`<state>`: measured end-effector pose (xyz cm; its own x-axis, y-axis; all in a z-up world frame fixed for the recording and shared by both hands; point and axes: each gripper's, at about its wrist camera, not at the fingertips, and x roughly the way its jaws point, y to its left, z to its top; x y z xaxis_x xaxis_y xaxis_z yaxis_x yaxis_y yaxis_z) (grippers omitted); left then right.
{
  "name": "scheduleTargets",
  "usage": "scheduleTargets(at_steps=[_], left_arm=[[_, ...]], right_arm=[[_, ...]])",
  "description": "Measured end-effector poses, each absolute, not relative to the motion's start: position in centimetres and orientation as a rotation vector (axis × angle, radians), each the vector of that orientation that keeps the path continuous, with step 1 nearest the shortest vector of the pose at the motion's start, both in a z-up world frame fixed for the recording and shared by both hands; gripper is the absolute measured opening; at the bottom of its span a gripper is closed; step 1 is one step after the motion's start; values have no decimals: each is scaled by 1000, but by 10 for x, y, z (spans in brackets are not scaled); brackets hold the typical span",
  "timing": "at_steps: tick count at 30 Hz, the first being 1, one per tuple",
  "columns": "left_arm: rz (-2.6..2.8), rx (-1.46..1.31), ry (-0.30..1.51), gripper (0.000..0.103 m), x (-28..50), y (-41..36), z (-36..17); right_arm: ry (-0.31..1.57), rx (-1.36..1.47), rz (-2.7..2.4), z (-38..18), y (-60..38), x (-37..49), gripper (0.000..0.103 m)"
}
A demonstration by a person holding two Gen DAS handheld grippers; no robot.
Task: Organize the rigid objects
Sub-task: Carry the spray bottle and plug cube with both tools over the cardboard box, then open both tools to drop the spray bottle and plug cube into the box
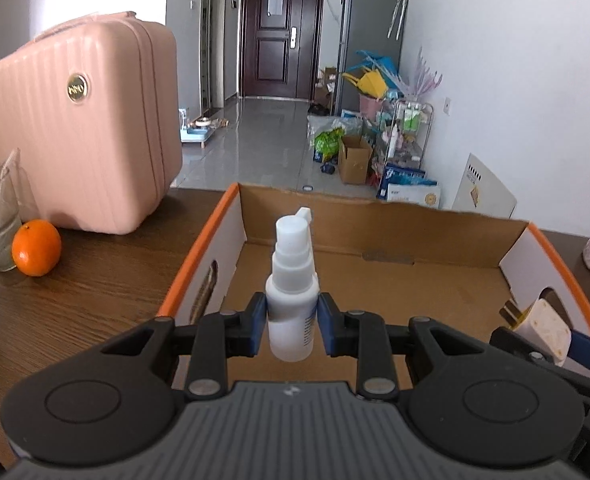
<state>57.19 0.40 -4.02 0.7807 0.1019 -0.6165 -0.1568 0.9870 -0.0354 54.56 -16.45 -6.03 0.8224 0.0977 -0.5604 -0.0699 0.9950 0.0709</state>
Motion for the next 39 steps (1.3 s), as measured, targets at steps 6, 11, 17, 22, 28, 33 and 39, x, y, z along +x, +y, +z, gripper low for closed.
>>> scheduleTargets(at_steps=[6, 11, 17, 22, 28, 33, 39], left_arm=[[130, -86, 689, 29, 580, 3, -51], [136, -63, 698, 29, 582, 0, -57], [140, -38, 708, 35, 582, -3, -60], [159, -54, 657, 77, 574, 1, -52], [194, -85, 564, 103, 562, 5, -39], [188, -85, 559, 103, 561, 4, -36], [184, -116, 529, 103, 551, 9, -23]], right_arm=[[596, 50, 79, -68, -165, 549, 57], [626, 40, 74, -77, -162, 554, 57], [654, 45, 74, -82, -162, 558, 56], [642, 56, 65, -81, -165, 557, 84], [640, 72, 94, -80, -167, 555, 92], [633, 80, 99, -78, -167, 554, 93], [599, 101, 115, -68, -170, 546, 99]])
